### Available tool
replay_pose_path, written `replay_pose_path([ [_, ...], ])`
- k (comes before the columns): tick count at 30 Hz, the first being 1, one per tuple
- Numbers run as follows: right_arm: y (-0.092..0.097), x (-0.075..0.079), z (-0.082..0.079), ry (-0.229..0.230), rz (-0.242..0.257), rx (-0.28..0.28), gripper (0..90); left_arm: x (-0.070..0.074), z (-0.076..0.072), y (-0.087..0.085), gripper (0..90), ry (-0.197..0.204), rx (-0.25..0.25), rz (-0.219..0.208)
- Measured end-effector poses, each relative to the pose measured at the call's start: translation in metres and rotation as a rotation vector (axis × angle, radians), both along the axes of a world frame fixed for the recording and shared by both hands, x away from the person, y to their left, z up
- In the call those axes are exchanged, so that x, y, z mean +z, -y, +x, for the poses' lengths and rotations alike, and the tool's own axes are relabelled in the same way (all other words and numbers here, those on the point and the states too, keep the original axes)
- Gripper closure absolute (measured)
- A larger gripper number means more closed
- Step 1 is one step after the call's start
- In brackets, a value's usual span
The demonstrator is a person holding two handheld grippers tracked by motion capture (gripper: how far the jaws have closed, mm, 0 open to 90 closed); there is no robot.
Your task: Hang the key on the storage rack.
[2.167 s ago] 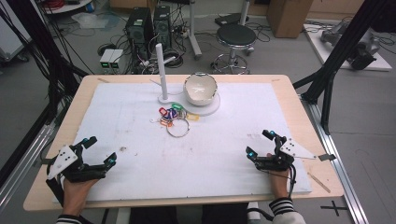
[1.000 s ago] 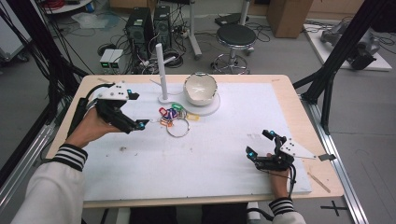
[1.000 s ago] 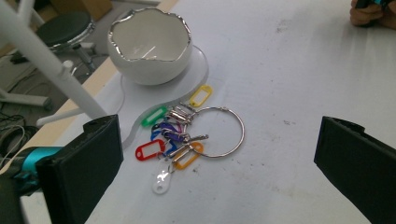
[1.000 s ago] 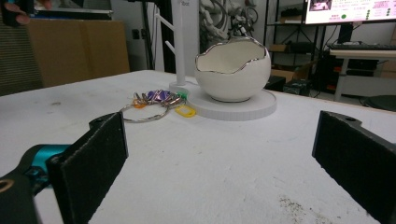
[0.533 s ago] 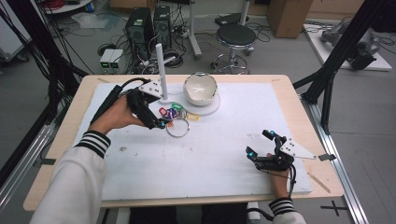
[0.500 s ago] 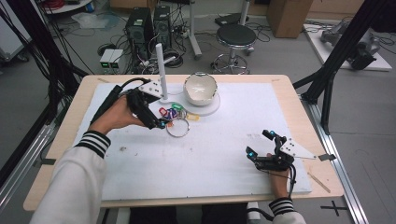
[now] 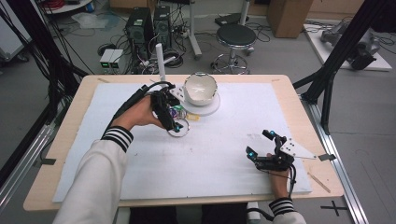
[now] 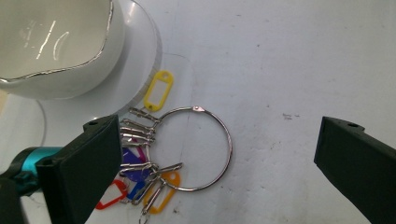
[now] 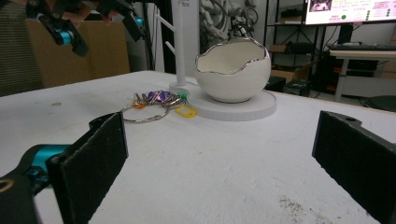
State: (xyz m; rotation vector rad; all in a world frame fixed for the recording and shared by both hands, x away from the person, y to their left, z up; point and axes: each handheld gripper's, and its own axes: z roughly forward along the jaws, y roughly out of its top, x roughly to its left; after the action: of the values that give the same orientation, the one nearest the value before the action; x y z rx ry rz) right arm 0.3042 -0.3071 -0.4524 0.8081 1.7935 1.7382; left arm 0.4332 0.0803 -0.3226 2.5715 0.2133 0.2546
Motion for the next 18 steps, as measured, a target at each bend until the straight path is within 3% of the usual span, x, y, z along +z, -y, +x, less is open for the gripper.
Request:
replay_pose_path([
  [6,0.0,0.0,0.0,0.001,0.001,-0.001,2.9,-0.013,0.006,0.01,1.7,-0.012,-0.016,0.089],
  [18,0.0,0.0,0.0,0.0,0.0,0.0,2.9,-0.041,0.011,0.024,2.1,-0.073,-0.04,0.197],
])
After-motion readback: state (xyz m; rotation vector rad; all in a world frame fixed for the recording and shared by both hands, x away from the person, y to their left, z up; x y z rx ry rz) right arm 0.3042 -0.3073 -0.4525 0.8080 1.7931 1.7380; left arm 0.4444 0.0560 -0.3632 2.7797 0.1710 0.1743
